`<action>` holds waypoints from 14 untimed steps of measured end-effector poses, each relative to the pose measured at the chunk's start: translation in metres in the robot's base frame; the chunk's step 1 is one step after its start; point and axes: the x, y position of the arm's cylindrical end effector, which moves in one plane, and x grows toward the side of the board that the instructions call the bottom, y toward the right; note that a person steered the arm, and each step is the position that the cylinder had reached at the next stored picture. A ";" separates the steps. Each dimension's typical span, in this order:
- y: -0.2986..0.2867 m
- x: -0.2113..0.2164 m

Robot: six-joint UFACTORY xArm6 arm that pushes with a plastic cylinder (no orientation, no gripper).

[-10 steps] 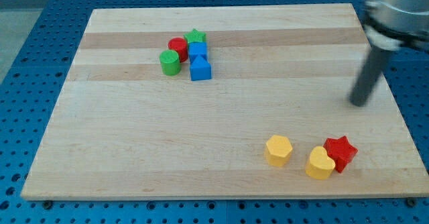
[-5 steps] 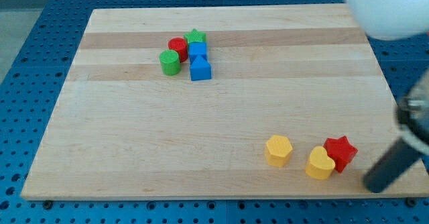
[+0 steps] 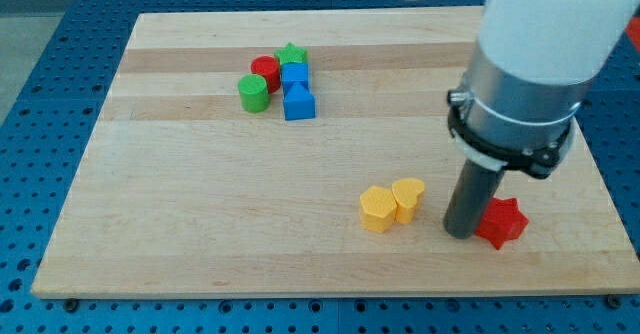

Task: Move the yellow blocks to the parallel left of the red star

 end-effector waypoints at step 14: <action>-0.093 -0.043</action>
